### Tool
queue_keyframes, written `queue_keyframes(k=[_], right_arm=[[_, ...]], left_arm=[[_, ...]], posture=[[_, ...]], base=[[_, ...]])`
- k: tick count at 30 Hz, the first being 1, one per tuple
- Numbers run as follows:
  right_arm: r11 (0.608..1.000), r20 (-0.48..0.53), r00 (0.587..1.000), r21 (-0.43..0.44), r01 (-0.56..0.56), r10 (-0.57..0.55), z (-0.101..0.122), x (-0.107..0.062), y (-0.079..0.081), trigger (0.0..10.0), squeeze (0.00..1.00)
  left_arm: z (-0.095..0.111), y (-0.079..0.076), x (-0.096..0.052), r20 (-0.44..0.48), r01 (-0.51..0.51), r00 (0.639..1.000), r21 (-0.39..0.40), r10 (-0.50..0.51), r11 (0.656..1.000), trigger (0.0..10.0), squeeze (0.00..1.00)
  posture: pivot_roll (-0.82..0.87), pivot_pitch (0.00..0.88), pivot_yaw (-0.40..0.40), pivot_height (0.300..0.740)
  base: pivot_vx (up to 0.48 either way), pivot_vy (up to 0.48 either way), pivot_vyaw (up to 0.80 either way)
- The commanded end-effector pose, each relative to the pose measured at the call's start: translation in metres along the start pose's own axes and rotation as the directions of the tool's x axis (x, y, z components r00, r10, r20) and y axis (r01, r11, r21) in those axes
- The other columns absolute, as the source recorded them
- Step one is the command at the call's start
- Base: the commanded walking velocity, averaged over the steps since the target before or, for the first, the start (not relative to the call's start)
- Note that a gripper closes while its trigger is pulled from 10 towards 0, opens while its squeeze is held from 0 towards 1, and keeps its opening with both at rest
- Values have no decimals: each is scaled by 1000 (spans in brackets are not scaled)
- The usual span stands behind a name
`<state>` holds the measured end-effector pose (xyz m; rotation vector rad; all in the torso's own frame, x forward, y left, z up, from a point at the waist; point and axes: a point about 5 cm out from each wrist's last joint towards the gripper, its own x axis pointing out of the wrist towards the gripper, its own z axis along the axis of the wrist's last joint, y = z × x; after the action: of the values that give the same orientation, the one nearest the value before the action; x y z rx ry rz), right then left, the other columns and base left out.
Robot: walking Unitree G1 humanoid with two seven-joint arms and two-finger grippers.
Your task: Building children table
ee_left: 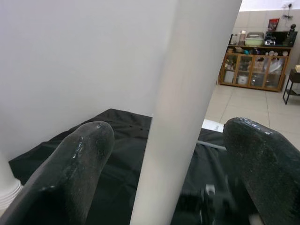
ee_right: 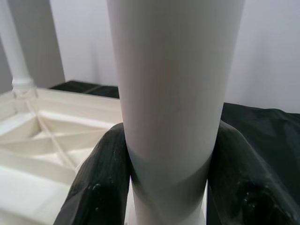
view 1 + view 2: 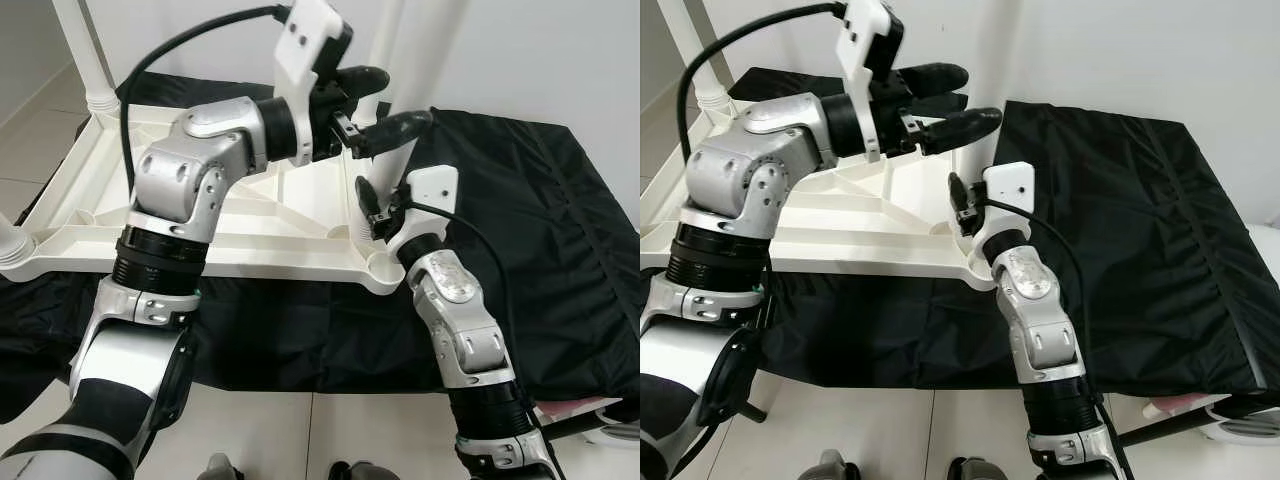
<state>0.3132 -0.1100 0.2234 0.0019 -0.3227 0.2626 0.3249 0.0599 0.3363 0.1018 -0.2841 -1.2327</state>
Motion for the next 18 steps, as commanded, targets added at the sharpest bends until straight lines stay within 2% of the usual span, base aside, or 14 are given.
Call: queue_keyframes(k=[1,2,5,6,8,10,15,16,18], right_arm=[[1000,37,999,17,13,-13,7,2,-5,10000,0],[999,35,999,36,28,-30,7,1,-11,10000,0],[997,15,999,67,41,-42,6,1,-16,10000,0],[997,4,999,68,45,-45,5,1,-21,10000,0],[997,-12,999,61,45,-45,4,1,-28,10000,0],[997,-12,999,61,45,-45,4,1,-28,10000,0],[999,-10,1000,36,12,-12,6,1,-36,10000,0],[999,-10,1000,36,12,-12,6,1,-36,10000,0],[1000,-6,1000,22,-6,6,9,3,-43,10000,0]], left_arm=[[0,2,-3,5,-65,998,-10,65,998,10000,0],[-4,4,-7,9,-87,996,-37,88,995,10000,0],[-8,4,-10,12,-92,996,-56,93,994,10000,0],[-16,1,-11,-7,-96,995,-62,96,993,10000,0],[-30,-5,-13,-37,-107,994,-73,105,992,10000,0],[-30,-5,-13,-37,-107,994,-73,105,992,10000,0],[-57,-14,-14,-106,-171,981,-87,162,981,10000,0],[-57,-14,-14,-106,-171,981,-87,162,981,10000,0],[-74,-20,-15,-156,-196,971,-92,180,976,10000,0]], posture=[[-13,73,-57,740],[-16,69,-55,740],[-19,66,-52,740],[-23,63,-50,740],[-27,62,-49,740],[-27,62,-49,740],[-29,59,-53,740],[-29,59,-53,740],[-26,62,-54,740]], base=[[0,0,0],[0,0,0],[0,0,0],[0,0,0],[0,0,0],[0,0,0],[0,0,0],[0,0,0],[0,0,0]])
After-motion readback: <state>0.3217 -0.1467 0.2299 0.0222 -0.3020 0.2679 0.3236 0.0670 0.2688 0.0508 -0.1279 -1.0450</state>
